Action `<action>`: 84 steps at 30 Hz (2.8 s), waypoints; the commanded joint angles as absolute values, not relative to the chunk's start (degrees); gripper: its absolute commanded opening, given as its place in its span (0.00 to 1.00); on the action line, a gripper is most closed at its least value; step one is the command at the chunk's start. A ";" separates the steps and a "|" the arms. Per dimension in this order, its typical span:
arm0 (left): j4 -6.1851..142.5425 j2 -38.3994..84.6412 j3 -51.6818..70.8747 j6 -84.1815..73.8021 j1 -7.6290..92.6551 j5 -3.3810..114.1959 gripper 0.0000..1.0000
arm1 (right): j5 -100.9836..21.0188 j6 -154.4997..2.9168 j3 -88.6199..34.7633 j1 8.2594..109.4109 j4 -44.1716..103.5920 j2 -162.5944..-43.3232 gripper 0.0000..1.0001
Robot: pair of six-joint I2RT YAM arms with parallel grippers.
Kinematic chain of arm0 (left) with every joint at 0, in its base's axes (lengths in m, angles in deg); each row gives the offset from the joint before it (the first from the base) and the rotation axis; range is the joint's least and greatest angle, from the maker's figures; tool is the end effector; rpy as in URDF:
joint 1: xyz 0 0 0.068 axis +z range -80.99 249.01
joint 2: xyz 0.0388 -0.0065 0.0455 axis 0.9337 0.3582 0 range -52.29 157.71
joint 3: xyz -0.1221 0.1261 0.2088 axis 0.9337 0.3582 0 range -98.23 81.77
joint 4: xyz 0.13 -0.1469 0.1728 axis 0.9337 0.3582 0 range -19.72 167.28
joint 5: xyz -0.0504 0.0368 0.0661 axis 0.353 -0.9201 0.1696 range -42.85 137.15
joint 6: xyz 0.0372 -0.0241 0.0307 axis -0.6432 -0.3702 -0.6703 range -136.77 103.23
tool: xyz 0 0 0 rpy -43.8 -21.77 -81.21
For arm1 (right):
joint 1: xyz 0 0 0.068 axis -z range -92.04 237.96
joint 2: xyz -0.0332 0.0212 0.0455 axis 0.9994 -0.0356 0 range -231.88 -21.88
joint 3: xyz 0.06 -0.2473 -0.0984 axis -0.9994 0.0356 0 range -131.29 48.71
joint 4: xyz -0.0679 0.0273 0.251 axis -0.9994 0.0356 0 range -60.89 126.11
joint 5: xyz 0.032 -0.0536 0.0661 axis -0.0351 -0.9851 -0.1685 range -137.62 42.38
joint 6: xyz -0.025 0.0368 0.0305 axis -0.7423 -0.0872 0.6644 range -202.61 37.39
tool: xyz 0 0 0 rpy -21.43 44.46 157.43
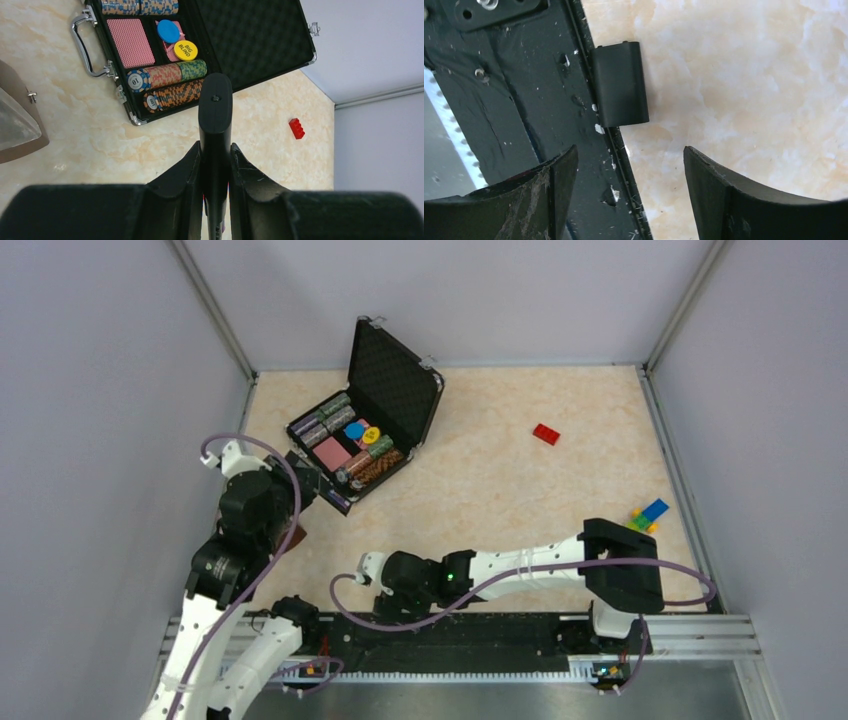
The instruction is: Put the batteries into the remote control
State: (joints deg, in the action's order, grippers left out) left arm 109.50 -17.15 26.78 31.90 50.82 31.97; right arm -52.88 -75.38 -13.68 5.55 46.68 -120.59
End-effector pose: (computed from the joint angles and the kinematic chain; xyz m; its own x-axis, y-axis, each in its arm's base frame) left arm 0.1134 -0.0275 0.3690 -0.2580 -0.6781 -0.6882 -0.1925 0.7341 -0.6511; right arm 0.0504 0.3539 0.1893 -0.2291 -0.7712 -0.5940 -0.9587 0.2843 0.0006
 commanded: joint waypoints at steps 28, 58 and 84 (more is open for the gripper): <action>103.77 -10.63 25.86 28.50 61.44 49.45 0.00 | -50.10 -93.03 -10.27 6.11 31.61 -128.04 0.53; 103.12 -10.79 27.56 28.75 63.39 51.36 0.00 | -59.15 -86.61 -8.11 6.99 29.63 -122.96 0.30; 59.18 -12.00 50.46 36.04 63.13 76.02 0.00 | -66.37 -67.94 -6.89 9.14 39.42 -95.77 0.31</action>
